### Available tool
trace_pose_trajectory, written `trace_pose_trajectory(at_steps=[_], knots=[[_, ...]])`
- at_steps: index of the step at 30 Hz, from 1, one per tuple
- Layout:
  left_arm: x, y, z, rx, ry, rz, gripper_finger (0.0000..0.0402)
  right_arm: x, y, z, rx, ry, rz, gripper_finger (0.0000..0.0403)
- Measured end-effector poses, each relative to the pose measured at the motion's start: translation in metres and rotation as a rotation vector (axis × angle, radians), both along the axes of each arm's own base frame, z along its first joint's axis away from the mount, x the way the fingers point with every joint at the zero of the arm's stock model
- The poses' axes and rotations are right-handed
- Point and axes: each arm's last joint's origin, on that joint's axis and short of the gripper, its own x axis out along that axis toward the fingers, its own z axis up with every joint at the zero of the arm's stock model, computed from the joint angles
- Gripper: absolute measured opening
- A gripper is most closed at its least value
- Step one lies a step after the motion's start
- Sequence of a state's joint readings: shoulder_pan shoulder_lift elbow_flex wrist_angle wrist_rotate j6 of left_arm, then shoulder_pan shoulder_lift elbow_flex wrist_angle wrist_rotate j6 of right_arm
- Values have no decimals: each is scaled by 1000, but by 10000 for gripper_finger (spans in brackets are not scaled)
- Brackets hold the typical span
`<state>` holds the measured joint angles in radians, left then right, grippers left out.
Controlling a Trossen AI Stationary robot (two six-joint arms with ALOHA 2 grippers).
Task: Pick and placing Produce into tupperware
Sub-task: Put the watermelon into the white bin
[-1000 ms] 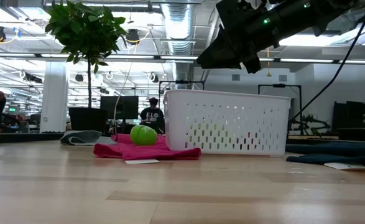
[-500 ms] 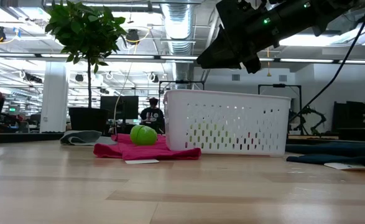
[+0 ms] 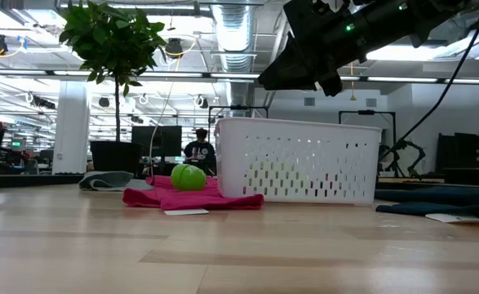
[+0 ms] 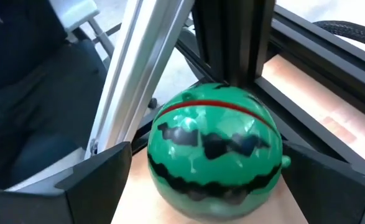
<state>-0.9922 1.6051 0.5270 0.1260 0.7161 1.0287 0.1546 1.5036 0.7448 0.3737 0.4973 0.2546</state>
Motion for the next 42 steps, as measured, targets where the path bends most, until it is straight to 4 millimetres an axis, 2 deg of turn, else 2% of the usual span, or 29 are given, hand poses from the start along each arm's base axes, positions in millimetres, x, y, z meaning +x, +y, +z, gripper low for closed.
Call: trace_pose_trajectory(at_steps=[11, 28, 35, 42], knots=[[-2, -4, 2, -16, 17, 20, 376, 0, 0, 0, 0, 0, 0, 133], [0, -7, 4, -18, 7, 71, 267, 0, 0, 0, 0, 0, 0, 134], [2, -6, 3, -13, -4, 84, 272, 0, 0, 0, 0, 0, 0, 134], [11, -3, 4, -22, -28, 129, 270, 0, 0, 0, 0, 0, 0, 133]])
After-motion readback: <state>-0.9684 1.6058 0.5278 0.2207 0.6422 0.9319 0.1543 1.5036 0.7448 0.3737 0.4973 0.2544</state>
